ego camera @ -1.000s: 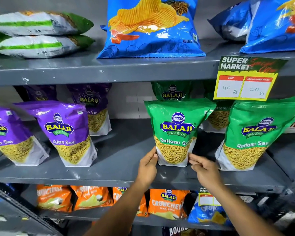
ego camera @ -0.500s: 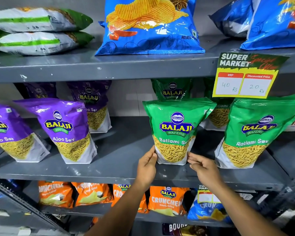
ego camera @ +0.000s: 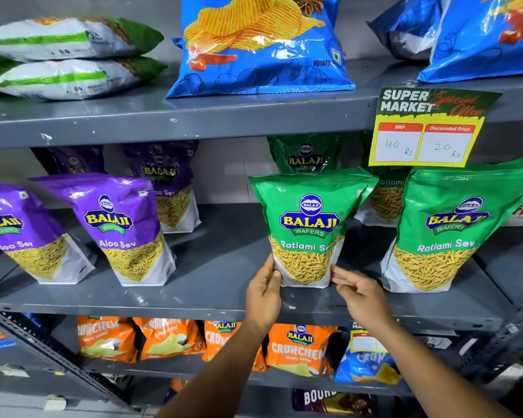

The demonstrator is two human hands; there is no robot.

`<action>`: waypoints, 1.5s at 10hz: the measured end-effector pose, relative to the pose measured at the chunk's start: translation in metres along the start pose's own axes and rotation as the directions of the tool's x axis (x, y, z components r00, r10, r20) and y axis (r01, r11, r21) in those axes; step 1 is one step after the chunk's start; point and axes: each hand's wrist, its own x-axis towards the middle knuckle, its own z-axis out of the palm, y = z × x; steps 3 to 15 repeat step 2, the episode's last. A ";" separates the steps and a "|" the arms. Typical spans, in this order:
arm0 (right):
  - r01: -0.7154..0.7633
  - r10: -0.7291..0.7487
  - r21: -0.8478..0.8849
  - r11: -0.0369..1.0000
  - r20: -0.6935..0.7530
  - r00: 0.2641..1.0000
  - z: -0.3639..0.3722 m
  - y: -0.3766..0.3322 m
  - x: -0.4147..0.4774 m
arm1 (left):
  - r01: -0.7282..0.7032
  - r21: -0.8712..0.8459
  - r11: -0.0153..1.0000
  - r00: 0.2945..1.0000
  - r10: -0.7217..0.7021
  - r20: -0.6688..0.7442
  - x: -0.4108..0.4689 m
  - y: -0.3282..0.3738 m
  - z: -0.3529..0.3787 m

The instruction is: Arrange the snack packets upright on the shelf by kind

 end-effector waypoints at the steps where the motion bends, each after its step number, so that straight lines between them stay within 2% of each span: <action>1: -0.005 0.005 0.008 1.000 0.004 1.000 -0.003 -0.009 -0.001 | 0.023 0.046 0.999 1.000 -0.023 0.001 -0.001 0.009 0.000; 2: 0.046 -0.037 0.074 0.996 -0.110 0.993 0.002 -0.017 -0.021 | -0.053 0.236 0.970 0.996 0.067 -0.051 -0.008 0.011 -0.016; 15: 0.046 -0.037 0.074 0.996 -0.110 0.993 0.002 -0.017 -0.021 | -0.053 0.236 0.970 0.996 0.067 -0.051 -0.008 0.011 -0.016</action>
